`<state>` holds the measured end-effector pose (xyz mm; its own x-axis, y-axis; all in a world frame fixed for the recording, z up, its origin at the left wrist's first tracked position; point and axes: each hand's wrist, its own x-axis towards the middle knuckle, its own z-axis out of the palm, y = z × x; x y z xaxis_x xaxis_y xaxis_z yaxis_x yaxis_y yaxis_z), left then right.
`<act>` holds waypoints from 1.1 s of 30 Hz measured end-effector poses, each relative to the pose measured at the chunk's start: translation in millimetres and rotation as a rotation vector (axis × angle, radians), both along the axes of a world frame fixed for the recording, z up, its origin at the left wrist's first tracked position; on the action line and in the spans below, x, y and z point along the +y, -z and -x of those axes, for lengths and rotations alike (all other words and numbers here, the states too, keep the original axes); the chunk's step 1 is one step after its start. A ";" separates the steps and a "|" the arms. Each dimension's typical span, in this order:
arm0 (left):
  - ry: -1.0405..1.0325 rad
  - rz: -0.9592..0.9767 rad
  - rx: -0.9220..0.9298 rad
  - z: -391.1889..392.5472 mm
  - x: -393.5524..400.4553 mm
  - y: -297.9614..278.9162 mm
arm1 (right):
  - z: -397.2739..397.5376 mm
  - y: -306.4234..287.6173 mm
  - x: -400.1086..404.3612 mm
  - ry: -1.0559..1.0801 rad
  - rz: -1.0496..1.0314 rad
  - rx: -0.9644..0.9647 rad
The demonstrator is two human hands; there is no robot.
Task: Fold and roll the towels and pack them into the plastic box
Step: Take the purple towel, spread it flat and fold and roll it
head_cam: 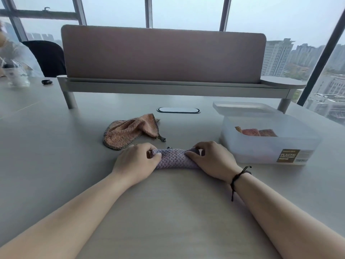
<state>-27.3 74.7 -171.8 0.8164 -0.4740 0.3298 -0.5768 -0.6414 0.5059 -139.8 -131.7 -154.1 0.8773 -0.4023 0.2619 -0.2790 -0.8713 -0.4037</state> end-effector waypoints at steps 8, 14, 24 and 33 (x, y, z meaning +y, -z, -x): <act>0.116 0.039 0.110 1.0 6.6 -4.8 | 9.0 -0.4 -3.6 -0.079 -0.123 -0.010; 0.277 0.446 0.417 3.4 10.9 -12.5 | 16.2 -7.0 -0.2 -0.215 -0.653 -0.188; 0.392 0.923 1.003 21.6 14.8 -29.5 | 24.7 -7.3 9.3 -0.373 -1.061 -0.194; 0.550 0.846 1.099 25.3 5.2 -57.6 | 39.5 -32.3 23.9 -0.394 -1.031 0.061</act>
<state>-52.6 79.9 -114.3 0.6201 -0.7844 0.0116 0.2633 0.2221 0.9388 -179.3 -107.8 -121.8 0.9920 -0.0921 -0.0862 -0.1000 -0.1568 -0.9826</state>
